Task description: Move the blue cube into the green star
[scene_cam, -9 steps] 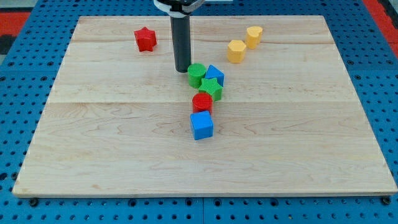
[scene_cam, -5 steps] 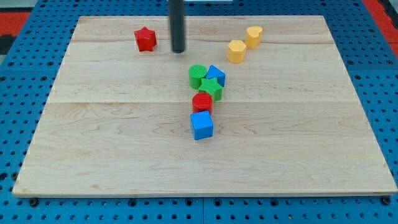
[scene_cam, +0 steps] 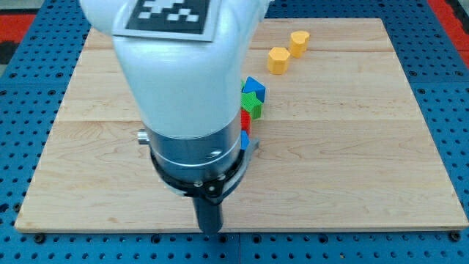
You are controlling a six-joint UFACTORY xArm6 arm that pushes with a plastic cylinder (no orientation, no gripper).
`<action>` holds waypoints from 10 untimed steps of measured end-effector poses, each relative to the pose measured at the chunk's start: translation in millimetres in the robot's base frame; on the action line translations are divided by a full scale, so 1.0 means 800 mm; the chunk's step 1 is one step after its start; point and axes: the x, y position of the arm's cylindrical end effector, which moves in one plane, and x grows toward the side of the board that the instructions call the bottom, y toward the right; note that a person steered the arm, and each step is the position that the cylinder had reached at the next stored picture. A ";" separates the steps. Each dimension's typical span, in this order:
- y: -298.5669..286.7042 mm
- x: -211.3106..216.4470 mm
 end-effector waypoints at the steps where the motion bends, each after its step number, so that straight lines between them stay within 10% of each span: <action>1: 0.029 -0.007; 3: 0.106 -0.041; 4: 0.078 -0.134; 7: -0.094 -0.104; 10: -0.172 -0.230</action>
